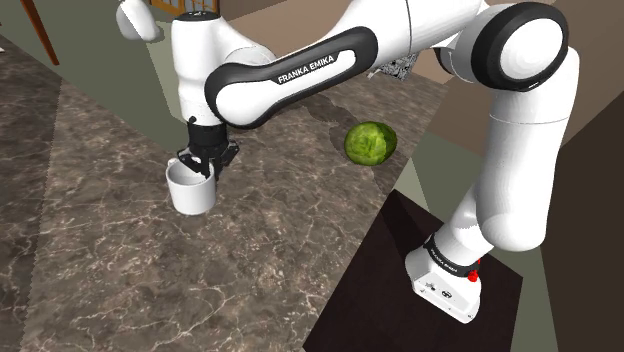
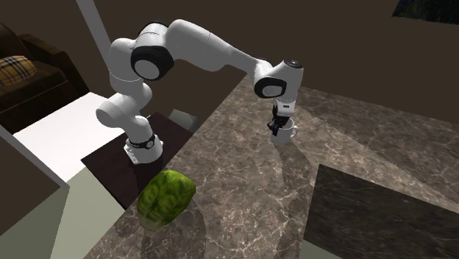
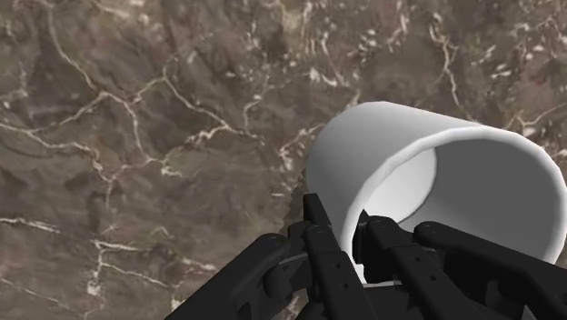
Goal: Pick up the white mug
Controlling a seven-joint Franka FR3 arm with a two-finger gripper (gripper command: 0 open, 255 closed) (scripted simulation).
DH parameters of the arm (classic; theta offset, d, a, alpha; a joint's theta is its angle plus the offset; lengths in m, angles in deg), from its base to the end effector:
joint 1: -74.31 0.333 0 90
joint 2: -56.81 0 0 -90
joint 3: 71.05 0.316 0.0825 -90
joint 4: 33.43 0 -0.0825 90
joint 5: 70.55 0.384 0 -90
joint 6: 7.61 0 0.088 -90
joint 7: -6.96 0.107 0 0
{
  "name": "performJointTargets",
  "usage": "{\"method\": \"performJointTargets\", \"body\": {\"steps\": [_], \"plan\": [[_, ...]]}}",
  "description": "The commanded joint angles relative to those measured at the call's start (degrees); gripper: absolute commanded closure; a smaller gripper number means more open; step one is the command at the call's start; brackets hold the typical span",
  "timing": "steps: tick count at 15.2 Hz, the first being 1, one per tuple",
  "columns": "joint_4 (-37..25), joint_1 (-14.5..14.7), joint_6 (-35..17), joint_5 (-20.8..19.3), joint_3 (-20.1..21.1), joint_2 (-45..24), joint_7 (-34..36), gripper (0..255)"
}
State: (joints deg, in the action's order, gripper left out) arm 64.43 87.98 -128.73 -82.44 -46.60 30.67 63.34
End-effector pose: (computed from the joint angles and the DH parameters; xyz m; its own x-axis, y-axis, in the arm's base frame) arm 0.5424 0.3775 0.3454 0.9692 -0.2461 -0.0075 -0.2461 -0.9692 -0.0005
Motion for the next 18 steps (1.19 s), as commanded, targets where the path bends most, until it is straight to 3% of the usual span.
{"method": "performJointTargets", "body": {"steps": [1, 6, 18], "plan": [[0.03, 0.00, -0.04, 0.00, 0.00, -0.03, -0.01, 255], [-0.08, 0.10, -0.02, -0.04, 0.00, -0.13, 0.10, 255], [-4.59, -0.33, 7.66, 1.86, 0.96, 3.35, -1.08, 255]]}}
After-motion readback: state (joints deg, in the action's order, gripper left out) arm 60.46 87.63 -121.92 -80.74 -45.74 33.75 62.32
